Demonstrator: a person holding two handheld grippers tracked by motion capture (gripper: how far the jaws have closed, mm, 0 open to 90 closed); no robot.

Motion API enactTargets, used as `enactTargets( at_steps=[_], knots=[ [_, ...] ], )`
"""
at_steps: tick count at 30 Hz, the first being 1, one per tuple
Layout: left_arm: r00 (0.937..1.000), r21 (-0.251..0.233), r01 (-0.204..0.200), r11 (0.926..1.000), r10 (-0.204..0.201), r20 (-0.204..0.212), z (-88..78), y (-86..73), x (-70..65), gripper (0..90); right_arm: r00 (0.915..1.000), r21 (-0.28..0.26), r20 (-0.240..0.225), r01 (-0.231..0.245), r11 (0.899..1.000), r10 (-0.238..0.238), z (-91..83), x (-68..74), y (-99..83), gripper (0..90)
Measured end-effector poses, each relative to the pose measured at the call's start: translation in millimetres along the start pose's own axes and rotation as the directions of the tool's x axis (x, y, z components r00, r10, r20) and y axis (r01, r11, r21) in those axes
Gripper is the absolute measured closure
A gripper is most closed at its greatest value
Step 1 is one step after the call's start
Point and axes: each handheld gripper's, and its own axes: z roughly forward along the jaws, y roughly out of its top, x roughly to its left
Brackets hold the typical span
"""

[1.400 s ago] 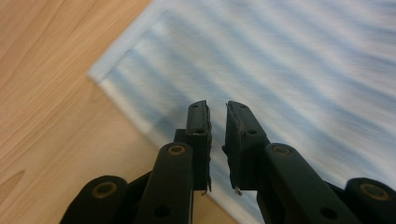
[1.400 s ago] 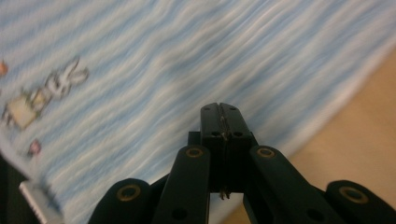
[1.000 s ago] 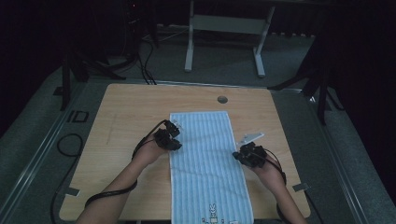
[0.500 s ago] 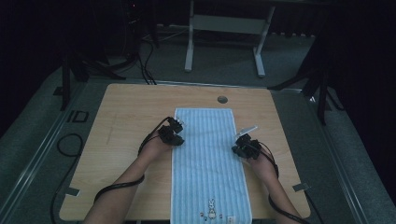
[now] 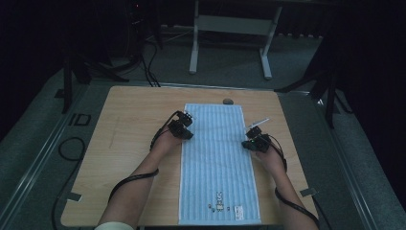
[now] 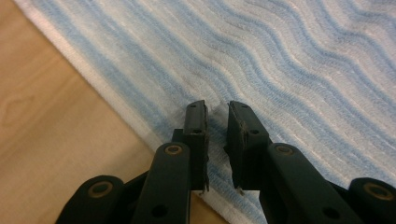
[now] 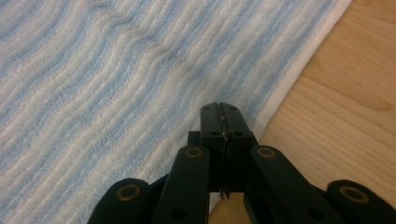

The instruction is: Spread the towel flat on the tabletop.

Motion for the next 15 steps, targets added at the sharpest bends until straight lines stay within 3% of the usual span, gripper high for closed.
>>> enactTargets(
  at_steps=[4,6,8,10,12,15],
  knots=[
    [0.9996,0.019,0.000,0.9998,0.000,-0.027,-1.5,4.3,-0.5,74.3,0.9999,0.013,-0.007,-0.015,1.000,0.015,0.0,-4.6,2.5,87.9],
    [0.9999,0.002,-0.007,1.0000,0.007,-0.012,-8.0,2.2,-2.2,72.4,1.0000,0.009,0.006,0.000,1.000,0.000,-3.6,-3.6,3.0,86.8],
    [0.9997,-0.002,-0.016,0.9999,0.016,-0.021,-15.3,-2.7,-3.7,65.5,0.9999,-0.011,0.005,-0.013,1.000,0.013,-9.2,-5.9,2.1,82.9],
    [0.9999,-0.020,0.010,0.9998,-0.010,0.003,-22.5,-9.8,-2.6,57.6,0.9995,-0.009,0.009,-0.030,1.000,0.030,-12.1,-10.1,1.5,78.4],
    [0.9998,-0.013,0.020,0.9997,-0.020,-0.001,-26.8,-15.5,-2.8,47.3,0.9994,-0.007,0.014,-0.031,0.999,0.031,-14.8,-13.1,2.2,75.0],
    [0.9995,-0.037,0.010,0.9993,-0.009,0.029,-32.1,-24.0,-6.3,46.2,0.9997,0.003,0.014,-0.021,1.000,0.021,-16.8,-12.9,4.5,72.6]
  ],
)
